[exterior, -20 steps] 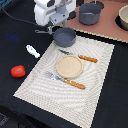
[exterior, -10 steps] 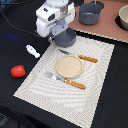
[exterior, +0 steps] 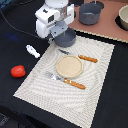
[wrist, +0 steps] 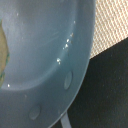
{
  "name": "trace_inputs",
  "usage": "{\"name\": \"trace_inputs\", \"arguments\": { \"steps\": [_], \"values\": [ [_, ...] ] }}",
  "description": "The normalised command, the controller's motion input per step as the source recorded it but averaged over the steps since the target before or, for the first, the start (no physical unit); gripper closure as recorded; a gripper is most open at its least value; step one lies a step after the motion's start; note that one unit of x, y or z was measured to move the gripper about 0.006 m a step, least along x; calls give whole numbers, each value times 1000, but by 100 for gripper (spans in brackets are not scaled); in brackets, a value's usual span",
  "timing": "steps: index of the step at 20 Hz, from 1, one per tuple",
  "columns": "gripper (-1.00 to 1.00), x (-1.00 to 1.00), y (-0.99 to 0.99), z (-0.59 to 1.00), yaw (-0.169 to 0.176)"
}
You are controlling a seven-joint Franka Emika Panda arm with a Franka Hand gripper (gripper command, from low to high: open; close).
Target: Place the pan onto the stove and place the fish and sausage into the pan.
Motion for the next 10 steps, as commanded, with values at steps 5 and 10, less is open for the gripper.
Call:
{"name": "trace_inputs", "arguments": {
  "steps": [5, 10],
  "values": [
    [-100, 2, -10, -189, -16],
    [-100, 9, 0, -117, -10]
  ]
}}
